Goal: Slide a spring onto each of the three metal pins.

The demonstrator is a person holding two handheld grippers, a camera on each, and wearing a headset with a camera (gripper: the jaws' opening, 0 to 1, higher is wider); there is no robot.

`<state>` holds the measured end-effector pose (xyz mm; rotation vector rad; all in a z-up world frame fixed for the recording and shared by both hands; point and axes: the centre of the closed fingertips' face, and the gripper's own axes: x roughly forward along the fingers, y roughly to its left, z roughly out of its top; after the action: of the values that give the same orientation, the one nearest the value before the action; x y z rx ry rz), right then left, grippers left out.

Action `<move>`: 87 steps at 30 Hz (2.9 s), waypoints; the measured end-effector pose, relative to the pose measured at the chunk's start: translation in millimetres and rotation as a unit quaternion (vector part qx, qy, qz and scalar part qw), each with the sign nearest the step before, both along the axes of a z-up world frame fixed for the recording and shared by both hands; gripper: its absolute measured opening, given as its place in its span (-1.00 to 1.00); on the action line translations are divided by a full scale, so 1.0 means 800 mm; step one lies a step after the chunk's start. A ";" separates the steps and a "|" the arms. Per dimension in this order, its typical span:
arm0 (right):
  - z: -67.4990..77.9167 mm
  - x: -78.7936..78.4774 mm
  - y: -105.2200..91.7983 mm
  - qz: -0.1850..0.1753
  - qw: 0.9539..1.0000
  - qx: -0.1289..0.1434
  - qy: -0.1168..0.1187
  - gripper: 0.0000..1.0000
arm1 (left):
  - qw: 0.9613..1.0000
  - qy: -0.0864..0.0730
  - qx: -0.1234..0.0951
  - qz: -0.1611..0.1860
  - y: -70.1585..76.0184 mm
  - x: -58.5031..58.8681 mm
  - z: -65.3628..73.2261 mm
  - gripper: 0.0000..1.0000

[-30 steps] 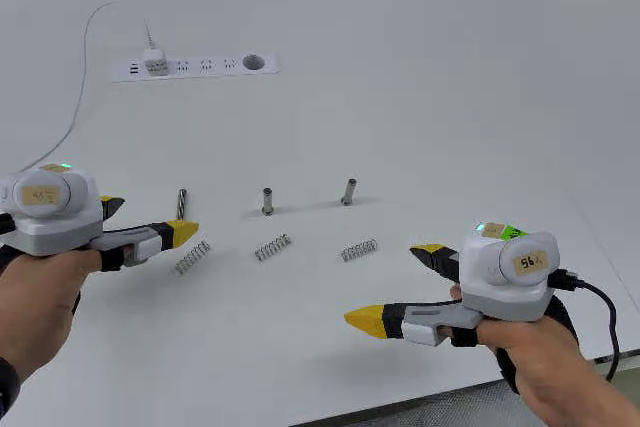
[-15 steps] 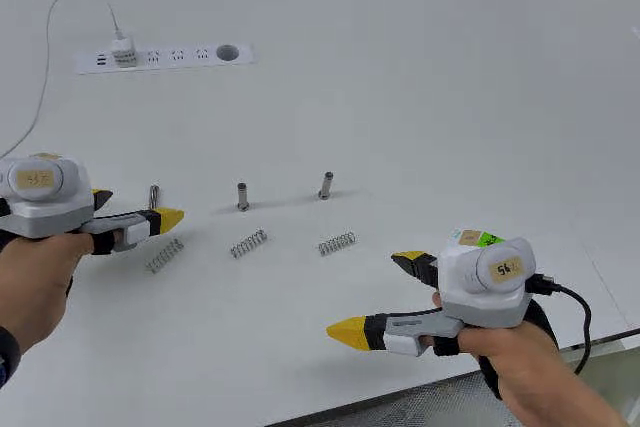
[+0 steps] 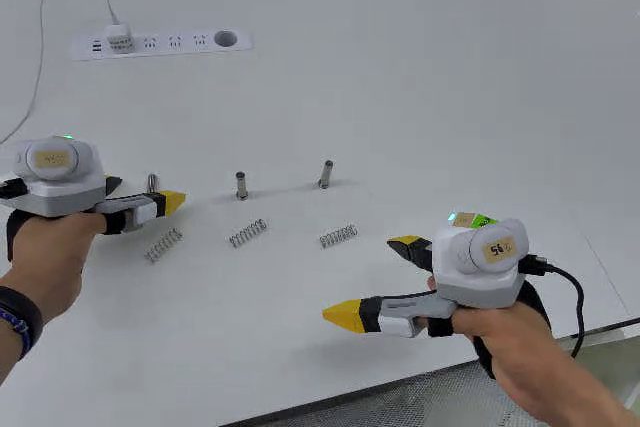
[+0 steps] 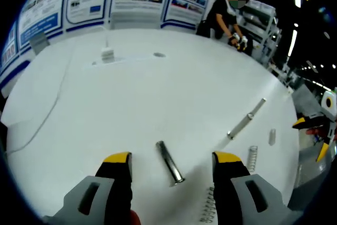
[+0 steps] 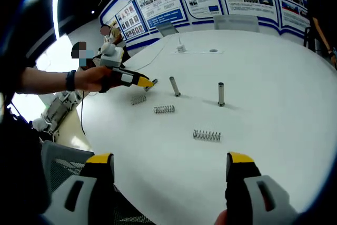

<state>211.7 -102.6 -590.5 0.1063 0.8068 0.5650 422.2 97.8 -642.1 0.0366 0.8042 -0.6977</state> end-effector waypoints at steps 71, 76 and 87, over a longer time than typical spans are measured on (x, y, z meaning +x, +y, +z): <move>0.001 0.003 0.002 -0.001 1.000 0.016 0.003 0.76 | 0.991 0.013 0.119 0.064 0.005 0.010 -0.003 -0.86; 0.000 0.000 0.001 0.005 1.000 0.012 0.004 0.76 | 0.992 0.003 0.106 0.071 0.006 0.014 0.009 -0.86; -0.002 -0.003 -0.001 0.013 1.000 0.009 0.005 0.76 | 0.992 -0.005 0.088 0.095 0.022 0.009 0.022 -0.86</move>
<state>209.2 -103.1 -592.1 0.1160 0.8141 0.5966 429.1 115.1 -624.3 0.1204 0.8450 -0.4450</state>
